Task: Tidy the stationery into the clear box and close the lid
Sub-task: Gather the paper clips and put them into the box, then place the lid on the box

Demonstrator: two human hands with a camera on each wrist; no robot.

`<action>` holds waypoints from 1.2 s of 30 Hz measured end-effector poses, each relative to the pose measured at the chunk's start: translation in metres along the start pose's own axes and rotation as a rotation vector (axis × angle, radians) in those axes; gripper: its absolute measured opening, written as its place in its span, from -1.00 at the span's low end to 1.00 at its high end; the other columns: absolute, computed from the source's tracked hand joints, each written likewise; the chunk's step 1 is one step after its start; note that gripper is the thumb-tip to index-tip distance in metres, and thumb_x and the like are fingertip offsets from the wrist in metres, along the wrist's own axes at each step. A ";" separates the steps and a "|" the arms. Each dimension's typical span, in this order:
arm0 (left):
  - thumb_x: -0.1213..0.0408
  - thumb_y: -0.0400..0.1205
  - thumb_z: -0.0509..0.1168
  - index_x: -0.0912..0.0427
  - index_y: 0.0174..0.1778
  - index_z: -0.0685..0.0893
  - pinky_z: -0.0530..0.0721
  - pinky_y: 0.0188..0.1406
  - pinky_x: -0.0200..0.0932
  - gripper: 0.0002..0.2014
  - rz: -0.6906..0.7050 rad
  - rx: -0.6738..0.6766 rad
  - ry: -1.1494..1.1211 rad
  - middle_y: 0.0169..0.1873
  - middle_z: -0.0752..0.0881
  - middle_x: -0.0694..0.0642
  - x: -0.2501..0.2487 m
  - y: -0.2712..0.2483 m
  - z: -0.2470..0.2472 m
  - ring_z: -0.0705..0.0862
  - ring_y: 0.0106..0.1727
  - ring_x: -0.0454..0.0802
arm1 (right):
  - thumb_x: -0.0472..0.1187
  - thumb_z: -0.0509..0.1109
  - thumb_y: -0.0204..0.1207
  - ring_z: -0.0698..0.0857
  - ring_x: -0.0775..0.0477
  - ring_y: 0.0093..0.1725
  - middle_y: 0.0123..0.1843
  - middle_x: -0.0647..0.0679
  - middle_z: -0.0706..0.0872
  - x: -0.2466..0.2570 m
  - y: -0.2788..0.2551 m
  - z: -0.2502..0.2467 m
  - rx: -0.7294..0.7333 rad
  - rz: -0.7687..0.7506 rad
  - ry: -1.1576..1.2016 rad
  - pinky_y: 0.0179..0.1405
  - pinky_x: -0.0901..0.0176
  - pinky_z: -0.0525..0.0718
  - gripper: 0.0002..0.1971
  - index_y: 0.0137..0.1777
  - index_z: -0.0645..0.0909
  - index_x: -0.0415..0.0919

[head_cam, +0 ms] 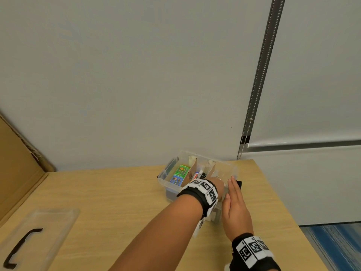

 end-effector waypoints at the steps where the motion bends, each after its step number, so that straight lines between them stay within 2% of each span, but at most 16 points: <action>1: 0.28 0.71 0.15 0.34 0.25 0.60 0.50 0.34 0.06 -0.72 0.017 -0.058 -0.048 0.20 0.63 0.35 -0.001 -0.007 -0.007 0.59 0.27 0.25 | 0.01 -0.14 0.67 0.26 0.27 0.56 0.68 0.25 0.07 0.000 0.000 0.000 0.005 0.006 -0.004 0.13 0.45 0.40 -0.45 0.66 0.13 -0.04; 2: 0.27 0.72 0.13 0.37 0.26 0.60 0.55 0.27 0.05 -0.69 0.024 -0.127 -0.133 0.22 0.65 0.33 -0.001 -0.019 -0.012 0.62 0.24 0.23 | -0.04 -0.10 0.70 0.27 0.26 0.56 0.68 0.26 0.06 0.000 0.000 0.000 0.015 0.013 -0.006 0.08 0.48 0.39 -0.48 0.66 0.12 -0.03; 5: 0.18 0.70 0.09 0.27 0.11 0.69 0.65 0.14 0.06 -0.69 0.108 -0.437 -0.419 0.04 0.75 0.23 0.010 -0.064 -0.018 0.70 0.05 0.13 | -0.04 -0.09 0.70 0.28 0.24 0.57 0.68 0.26 0.05 0.000 0.000 0.002 0.030 0.007 -0.020 0.05 0.49 0.41 -0.48 0.67 0.10 -0.01; 7: 0.12 0.69 0.12 0.09 0.30 0.63 0.57 0.31 -0.04 -0.67 0.141 -0.629 -0.577 0.23 0.70 0.06 0.026 -0.094 -0.007 0.63 0.25 -0.03 | 0.05 -0.19 0.62 0.32 0.22 0.55 0.69 0.26 0.05 0.000 0.000 0.002 0.020 -0.003 -0.034 0.02 0.42 0.51 -0.40 0.66 0.11 0.00; 9: 0.08 0.69 0.14 -0.06 0.45 0.50 0.40 0.46 -0.22 -0.62 0.155 -0.775 -0.687 0.38 0.55 -0.15 0.047 -0.123 0.010 0.46 0.41 -0.21 | 0.06 -0.20 0.59 0.35 0.20 0.55 0.69 0.26 0.05 -0.001 0.000 0.002 0.005 -0.007 -0.052 0.04 0.32 0.59 -0.39 0.66 0.13 0.00; 11: 0.09 0.69 0.16 -0.13 0.49 0.43 0.28 0.51 -0.30 -0.59 0.058 -0.833 -0.743 0.40 0.45 -0.28 0.080 -0.143 0.041 0.37 0.44 -0.32 | -0.01 -0.13 0.66 0.37 0.19 0.53 0.68 0.27 0.05 0.002 0.000 -0.001 0.012 -0.001 -0.090 0.02 0.29 0.62 -0.45 0.66 0.13 0.02; 12: 0.10 0.68 0.19 -0.13 0.48 0.42 0.29 0.54 -0.24 -0.58 -0.012 -0.844 -0.778 0.41 0.45 -0.26 0.100 -0.150 0.060 0.37 0.44 -0.31 | -0.05 -0.09 0.68 0.37 0.17 0.53 0.69 0.26 0.05 0.003 0.000 -0.001 0.029 0.012 -0.099 0.05 0.28 0.62 -0.48 0.66 0.13 0.01; 14: 0.13 0.65 0.24 -0.09 0.46 0.45 0.36 0.54 -0.10 -0.58 -0.179 -0.858 -0.836 0.42 0.49 -0.14 0.144 -0.166 0.104 0.42 0.44 -0.18 | -0.09 -0.05 0.70 0.31 0.08 0.58 0.70 0.18 0.06 0.005 0.001 -0.002 0.064 0.051 -0.122 0.30 0.21 0.49 -0.49 0.66 0.13 -0.05; 16: 0.15 0.64 0.28 -0.02 0.45 0.47 0.37 0.49 -0.10 -0.57 -0.377 -0.834 -0.863 0.42 0.51 -0.01 0.188 -0.183 0.152 0.44 0.43 -0.04 | -0.07 -0.04 0.70 0.21 -0.11 0.63 0.71 0.03 0.05 0.009 -0.002 -0.005 0.072 0.115 -0.221 0.54 0.03 0.27 -0.47 0.66 0.11 -0.13; 18: 0.18 0.62 0.31 0.05 0.44 0.48 0.39 0.45 -0.02 -0.56 -0.536 -0.810 -0.870 0.42 0.52 0.10 0.227 -0.206 0.193 0.46 0.42 0.08 | -0.01 -0.03 0.67 0.12 -0.25 0.65 0.71 -0.09 0.05 0.025 -0.009 -0.009 0.041 0.134 -0.329 0.62 -0.18 0.12 -0.44 0.65 0.10 -0.16; 21: 0.15 0.62 0.31 0.07 0.48 0.43 0.39 0.48 0.12 -0.51 -0.743 -0.750 -0.891 0.45 0.48 0.17 0.279 -0.244 0.248 0.42 0.46 0.18 | 0.11 -0.07 0.60 0.00 -0.18 0.68 0.70 -0.11 0.08 0.078 -0.026 0.007 0.062 -0.030 -0.360 0.63 -0.16 -0.03 -0.36 0.63 0.12 -0.17; 24: 0.10 0.61 0.31 0.06 0.54 0.34 0.34 0.51 0.20 -0.43 -0.919 -0.661 -0.927 0.51 0.38 0.21 0.320 -0.277 0.296 0.34 0.51 0.24 | 0.19 -0.16 0.58 -0.02 -0.06 0.69 0.69 -0.06 0.15 0.124 -0.045 0.052 0.221 -0.148 -0.333 0.64 -0.06 0.00 -0.32 0.64 0.16 -0.14; 26: 0.06 0.60 0.30 0.05 0.58 0.28 0.28 0.53 0.22 -0.38 -1.009 -0.605 -0.950 0.56 0.31 0.22 0.343 -0.294 0.322 0.28 0.54 0.28 | 0.23 -0.23 0.56 -0.04 -0.01 0.68 0.69 -0.01 0.14 0.151 -0.058 0.091 0.366 -0.184 -0.297 0.61 0.09 -0.08 -0.30 0.64 0.14 -0.09; 29: 0.02 0.58 0.29 0.09 0.62 0.18 0.13 0.58 0.22 -0.29 -1.118 -0.581 -0.984 0.63 0.15 0.19 0.374 -0.319 0.350 0.14 0.60 0.28 | 0.13 -0.04 0.66 -0.05 0.03 0.68 0.69 0.04 0.09 0.197 -0.083 0.158 0.582 -0.279 -0.215 0.57 0.23 -0.11 -0.44 0.62 0.16 -0.04; 33: -0.05 0.60 0.23 0.13 0.66 0.05 -0.01 0.63 0.23 -0.23 -1.144 -0.514 -1.000 0.67 0.03 0.20 0.411 -0.328 0.375 0.01 0.66 0.24 | 0.01 0.07 0.69 0.05 0.00 0.67 0.68 -0.03 0.13 0.249 -0.127 0.243 0.870 -0.371 -0.134 0.58 0.24 0.00 -0.47 0.62 0.18 -0.12; 36: -0.07 0.61 0.21 0.13 0.67 -0.02 0.00 0.63 0.26 -0.20 -1.132 -0.449 -1.046 0.66 0.06 0.23 0.428 -0.325 0.390 0.03 0.66 0.26 | -0.02 0.07 0.70 0.07 -0.06 0.67 0.69 -0.10 0.12 0.273 -0.151 0.289 0.994 -0.385 -0.159 0.61 0.15 0.05 -0.45 0.64 0.14 -0.19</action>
Point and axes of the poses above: each hand's wrist, its own y-axis towards the middle knuckle, its own z-axis out of the palm, x = y × z, the point moved 10 cm from there along y, towards the middle knuckle
